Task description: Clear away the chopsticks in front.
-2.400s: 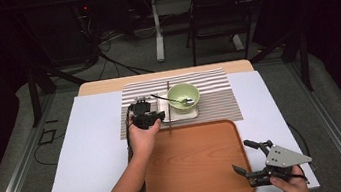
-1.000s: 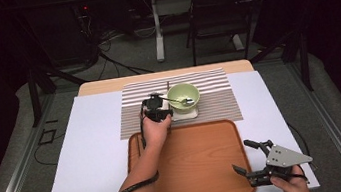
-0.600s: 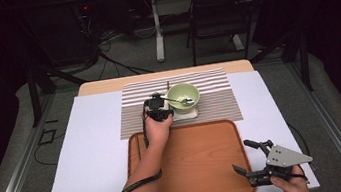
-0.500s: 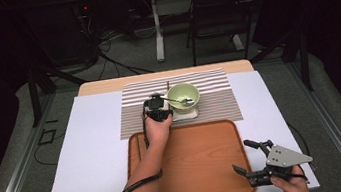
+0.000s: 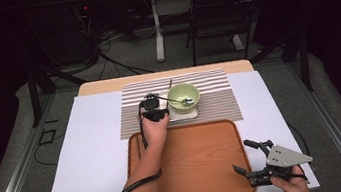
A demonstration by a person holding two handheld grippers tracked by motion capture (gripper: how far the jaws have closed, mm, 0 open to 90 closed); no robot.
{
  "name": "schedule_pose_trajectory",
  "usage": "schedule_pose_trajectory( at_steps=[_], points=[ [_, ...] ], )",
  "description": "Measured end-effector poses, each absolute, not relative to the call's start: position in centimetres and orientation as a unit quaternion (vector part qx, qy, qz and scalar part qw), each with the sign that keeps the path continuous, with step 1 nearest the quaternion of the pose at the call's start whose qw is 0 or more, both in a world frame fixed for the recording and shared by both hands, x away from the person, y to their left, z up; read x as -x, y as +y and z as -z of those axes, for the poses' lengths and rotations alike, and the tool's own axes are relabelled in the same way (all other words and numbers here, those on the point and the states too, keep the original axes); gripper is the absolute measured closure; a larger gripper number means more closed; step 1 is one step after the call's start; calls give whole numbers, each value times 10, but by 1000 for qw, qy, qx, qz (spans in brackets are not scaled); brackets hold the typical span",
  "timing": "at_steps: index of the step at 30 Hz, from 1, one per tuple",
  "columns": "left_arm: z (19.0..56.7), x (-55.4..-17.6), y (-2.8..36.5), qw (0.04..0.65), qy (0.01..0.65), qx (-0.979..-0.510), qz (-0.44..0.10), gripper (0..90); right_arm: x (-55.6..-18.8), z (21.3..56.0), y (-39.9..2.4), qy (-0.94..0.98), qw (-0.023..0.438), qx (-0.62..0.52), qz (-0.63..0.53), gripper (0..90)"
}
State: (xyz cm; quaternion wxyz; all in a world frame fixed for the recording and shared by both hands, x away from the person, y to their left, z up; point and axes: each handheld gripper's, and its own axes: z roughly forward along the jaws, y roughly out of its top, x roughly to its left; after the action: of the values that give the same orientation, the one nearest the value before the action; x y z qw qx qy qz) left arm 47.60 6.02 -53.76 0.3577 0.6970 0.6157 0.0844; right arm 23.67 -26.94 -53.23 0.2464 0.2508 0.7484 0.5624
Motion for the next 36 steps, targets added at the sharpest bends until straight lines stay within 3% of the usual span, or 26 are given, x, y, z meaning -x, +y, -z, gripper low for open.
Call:
schedule_pose_trajectory(
  at_steps=[24, 36],
  points=[
    [514, -450, 104, 394, 657, -636, -93, 853, -237, 533, -268, 749, 246, -252, -561, 149],
    [505, -430, 113, 401, 654, -634, -101, 853, -237, 532, -269, 749, 247, -252, -560, 149]
  ],
)
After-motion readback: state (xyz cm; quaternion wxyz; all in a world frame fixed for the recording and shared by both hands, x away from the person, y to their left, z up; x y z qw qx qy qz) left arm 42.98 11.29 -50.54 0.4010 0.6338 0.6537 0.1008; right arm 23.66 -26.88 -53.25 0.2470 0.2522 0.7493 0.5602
